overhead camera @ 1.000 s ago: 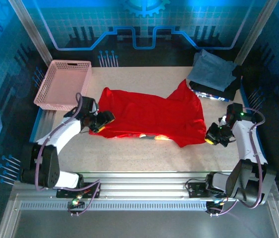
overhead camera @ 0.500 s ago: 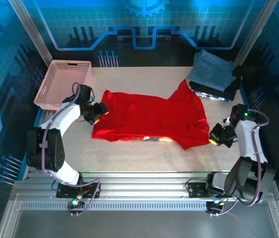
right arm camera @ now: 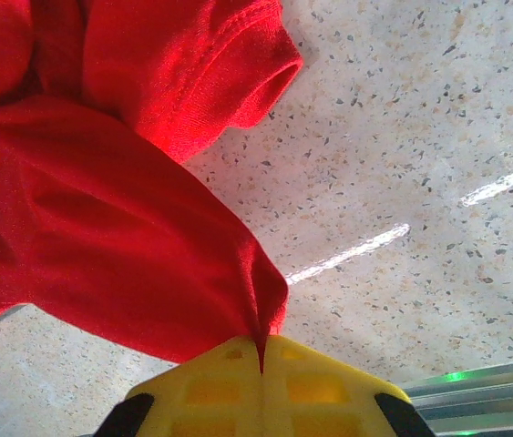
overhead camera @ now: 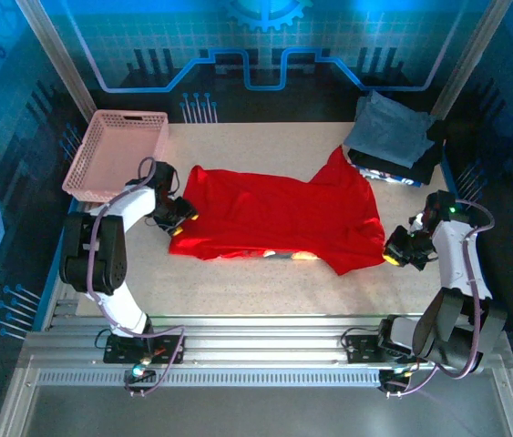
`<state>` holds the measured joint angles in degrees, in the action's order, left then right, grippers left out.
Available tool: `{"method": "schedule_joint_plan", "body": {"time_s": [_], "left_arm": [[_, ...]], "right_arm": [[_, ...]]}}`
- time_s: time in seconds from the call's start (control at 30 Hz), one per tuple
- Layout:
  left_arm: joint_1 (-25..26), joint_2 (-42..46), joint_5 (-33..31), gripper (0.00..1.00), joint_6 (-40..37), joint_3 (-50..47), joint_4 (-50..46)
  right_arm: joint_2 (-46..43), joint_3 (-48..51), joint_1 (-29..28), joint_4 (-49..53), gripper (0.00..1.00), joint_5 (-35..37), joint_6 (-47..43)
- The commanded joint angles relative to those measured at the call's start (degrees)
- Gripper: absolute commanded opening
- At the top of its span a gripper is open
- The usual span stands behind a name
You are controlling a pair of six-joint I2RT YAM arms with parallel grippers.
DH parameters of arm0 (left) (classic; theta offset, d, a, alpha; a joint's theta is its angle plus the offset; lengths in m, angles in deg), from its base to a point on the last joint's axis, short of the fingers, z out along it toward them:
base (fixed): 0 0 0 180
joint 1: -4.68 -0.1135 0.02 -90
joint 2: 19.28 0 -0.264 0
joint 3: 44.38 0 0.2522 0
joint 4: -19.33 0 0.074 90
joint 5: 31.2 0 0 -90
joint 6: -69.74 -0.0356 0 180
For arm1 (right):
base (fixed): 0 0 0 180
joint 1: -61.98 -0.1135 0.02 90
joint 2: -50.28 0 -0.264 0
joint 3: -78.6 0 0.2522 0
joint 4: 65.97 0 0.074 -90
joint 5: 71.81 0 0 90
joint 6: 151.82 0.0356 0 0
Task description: Fold and stack the t-shirts
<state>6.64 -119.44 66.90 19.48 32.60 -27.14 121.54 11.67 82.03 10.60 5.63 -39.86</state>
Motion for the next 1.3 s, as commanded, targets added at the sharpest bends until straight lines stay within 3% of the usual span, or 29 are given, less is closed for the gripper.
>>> {"method": "schedule_joint_plan", "body": {"time_s": [0.0, 0.3, 0.47, 0.53, 0.6, 0.7, 0.93, 1.27], "left_arm": [[-0.51, -1.65, -0.47, 0.53, 4.03, 1.93, 2.37], [-0.55, -5.07, -2.3, 0.49, 6.37, 3.88, 2.31], [-0.46, -7.76, -1.29, 0.41, 6.82, 5.09, 1.99], [-0.63, -7.93, -1.18, 0.32, 6.75, 4.55, 2.17], [-0.73, -7.71, -0.89, 0.16, 6.59, 4.29, 2.3], [-0.73, -5.29, -1.56, 0.03, 5.51, 4.43, 1.08], [-0.81, 4.83, -2.07, 0.01, 0.36, 2.57, -4.14], [-0.81, 17.95, 0.43, 0.0, 3.36, -5.47, -5.47]], "right_arm": [[0.05, -0.27, 0.86, -0.05, 0.0, -1.58, -1.16], [-0.07, -0.09, 0.86, -0.43, 0.0, -2.37, -1.55], [0.05, -0.25, 0.85, -0.5, 0.0, -2.56, -1.66], [-0.07, -0.18, 0.85, -0.66, 0.0, -2.73, -1.61], [-0.12, -0.26, 0.86, -0.67, 0.0, -3.24, -1.55], [-0.86, -1.34, 0.86, 0.14, 0.0, -3.93, -1.67], [-1.96, -5.13, 0.86, 3.78, 0.0, -6.4, -2.09], [-4.0, -8.07, 0.96, 8.65, 0.0, -8.74, -1.74]]}}
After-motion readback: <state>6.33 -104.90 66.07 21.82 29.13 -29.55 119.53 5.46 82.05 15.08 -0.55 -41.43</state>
